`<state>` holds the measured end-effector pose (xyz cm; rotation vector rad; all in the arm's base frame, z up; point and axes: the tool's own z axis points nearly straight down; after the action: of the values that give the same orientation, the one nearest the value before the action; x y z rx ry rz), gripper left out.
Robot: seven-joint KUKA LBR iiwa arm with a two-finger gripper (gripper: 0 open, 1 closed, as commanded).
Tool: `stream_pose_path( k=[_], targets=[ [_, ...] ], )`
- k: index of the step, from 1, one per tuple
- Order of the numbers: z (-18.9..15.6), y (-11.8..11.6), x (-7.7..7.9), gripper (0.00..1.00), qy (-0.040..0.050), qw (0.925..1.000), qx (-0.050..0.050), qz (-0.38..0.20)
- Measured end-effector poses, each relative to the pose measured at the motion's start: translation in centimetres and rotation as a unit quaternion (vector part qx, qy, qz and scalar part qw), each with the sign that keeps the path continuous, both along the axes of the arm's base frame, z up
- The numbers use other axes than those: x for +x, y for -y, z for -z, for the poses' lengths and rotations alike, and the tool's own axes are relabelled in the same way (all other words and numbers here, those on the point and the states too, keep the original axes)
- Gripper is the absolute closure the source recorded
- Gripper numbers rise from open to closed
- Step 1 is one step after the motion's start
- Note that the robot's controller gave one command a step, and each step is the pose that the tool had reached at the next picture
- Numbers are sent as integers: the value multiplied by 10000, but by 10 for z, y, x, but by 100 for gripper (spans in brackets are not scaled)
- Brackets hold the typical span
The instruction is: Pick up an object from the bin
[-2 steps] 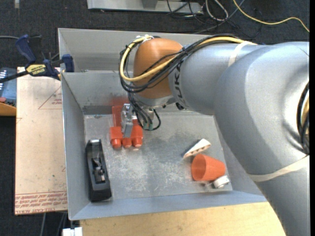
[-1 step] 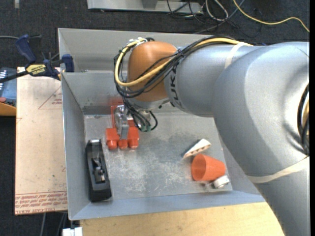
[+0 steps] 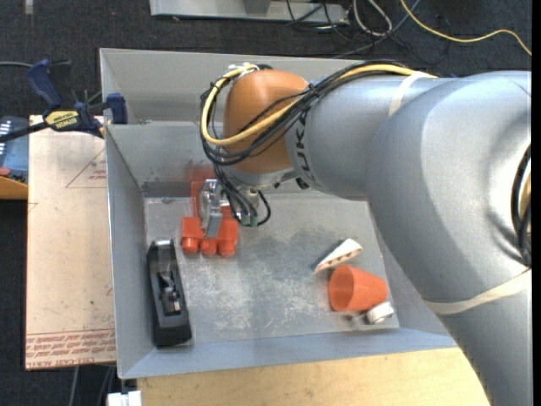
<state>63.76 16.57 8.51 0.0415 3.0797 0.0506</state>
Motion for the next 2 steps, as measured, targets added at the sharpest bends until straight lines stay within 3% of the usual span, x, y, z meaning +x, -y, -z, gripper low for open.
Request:
stream_pose_path(
  k=[1, 2],
  targets=[
    [0, -5, 11, 100, 14, 9999, 20, 131],
    [0, 10, 6, 100, 155, 9991, 66, -386]
  ],
)
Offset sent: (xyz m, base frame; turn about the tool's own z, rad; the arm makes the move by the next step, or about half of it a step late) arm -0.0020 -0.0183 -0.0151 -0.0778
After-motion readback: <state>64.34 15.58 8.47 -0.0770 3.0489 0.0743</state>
